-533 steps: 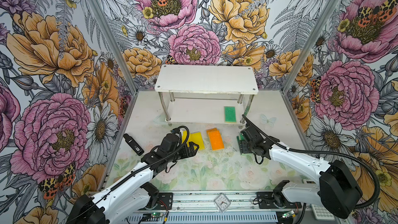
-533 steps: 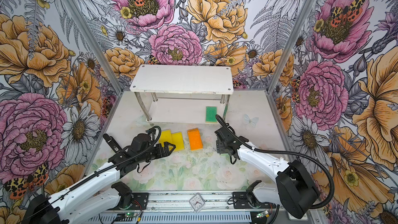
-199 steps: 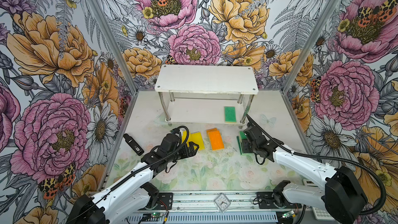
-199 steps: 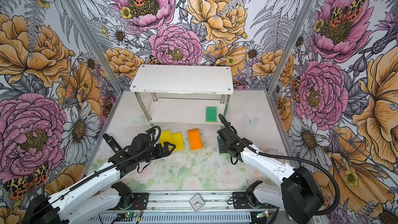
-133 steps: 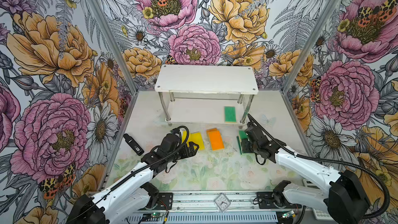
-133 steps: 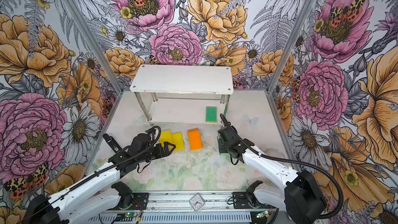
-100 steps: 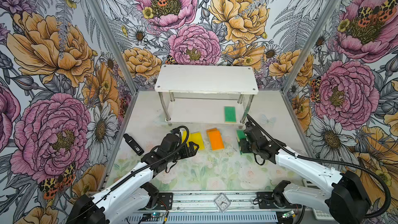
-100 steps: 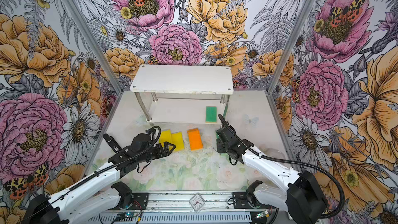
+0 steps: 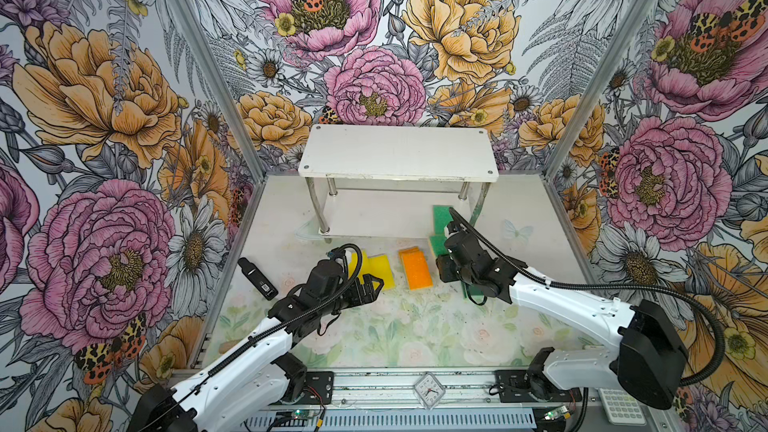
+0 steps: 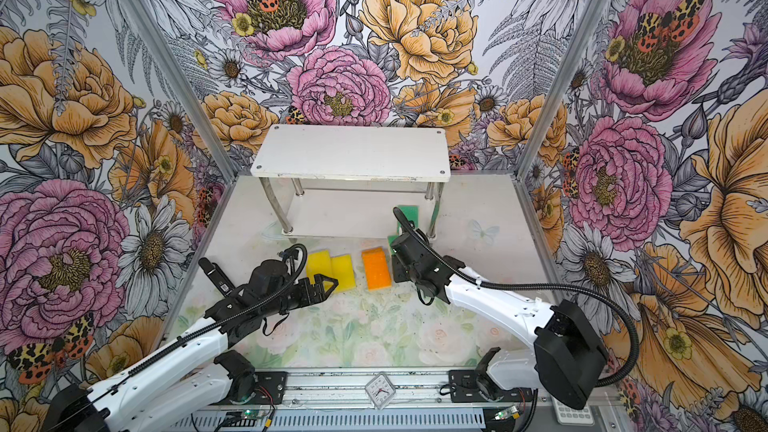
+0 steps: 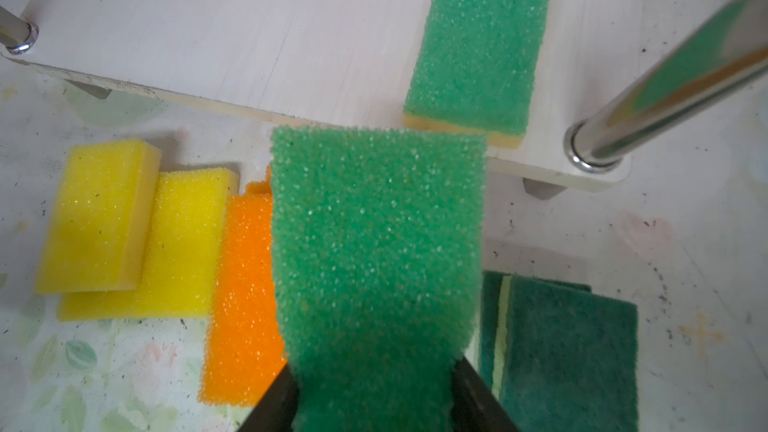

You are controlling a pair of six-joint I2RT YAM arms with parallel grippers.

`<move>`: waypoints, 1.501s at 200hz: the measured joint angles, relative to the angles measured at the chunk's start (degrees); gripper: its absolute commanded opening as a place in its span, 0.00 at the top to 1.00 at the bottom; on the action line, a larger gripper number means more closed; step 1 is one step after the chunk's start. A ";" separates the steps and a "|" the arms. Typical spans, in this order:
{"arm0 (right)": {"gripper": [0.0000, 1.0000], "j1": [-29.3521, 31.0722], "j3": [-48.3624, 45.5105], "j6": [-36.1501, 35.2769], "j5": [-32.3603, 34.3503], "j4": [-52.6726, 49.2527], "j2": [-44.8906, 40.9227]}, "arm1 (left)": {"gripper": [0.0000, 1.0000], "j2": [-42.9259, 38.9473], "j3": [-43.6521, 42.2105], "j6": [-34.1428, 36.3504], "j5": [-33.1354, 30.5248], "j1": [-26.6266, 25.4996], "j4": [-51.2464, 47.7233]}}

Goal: Place and organize the cleaning sponges onto the shelf
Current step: 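Lift the green sponge with the right gripper and carry it to the shelf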

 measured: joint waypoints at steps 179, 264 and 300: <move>0.47 0.35 19.71 5.75 11.91 7.63 23.06 | 0.01 -1.27 -0.33 2.91 6.64 5.09 -0.15; 0.46 0.35 23.10 7.98 14.97 7.65 28.39 | 0.01 -0.17 -0.31 5.03 8.87 6.64 -0.59; 0.46 0.33 25.11 8.00 15.65 8.04 30.23 | 0.01 0.07 -0.31 5.90 9.57 7.80 -0.98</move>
